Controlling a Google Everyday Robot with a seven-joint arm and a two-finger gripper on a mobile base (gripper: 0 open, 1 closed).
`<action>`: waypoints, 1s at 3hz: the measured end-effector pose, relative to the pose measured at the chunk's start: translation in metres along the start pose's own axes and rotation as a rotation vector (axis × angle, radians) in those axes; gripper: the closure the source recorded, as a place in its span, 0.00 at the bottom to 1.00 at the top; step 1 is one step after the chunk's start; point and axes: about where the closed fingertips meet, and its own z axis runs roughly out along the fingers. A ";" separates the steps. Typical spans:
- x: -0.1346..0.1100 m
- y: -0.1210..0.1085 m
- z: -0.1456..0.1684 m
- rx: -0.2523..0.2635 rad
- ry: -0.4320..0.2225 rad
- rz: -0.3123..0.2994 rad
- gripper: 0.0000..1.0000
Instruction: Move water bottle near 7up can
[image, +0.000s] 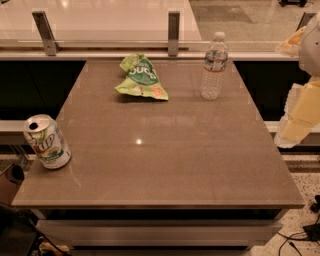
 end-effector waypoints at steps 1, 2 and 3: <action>0.000 0.000 0.000 0.000 0.000 0.000 0.00; 0.007 -0.014 0.004 0.024 -0.032 0.040 0.00; 0.020 -0.039 0.015 0.060 -0.095 0.122 0.00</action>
Offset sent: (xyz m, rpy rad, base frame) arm 0.0343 -0.0288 -0.0044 0.1062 -0.0545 -0.0793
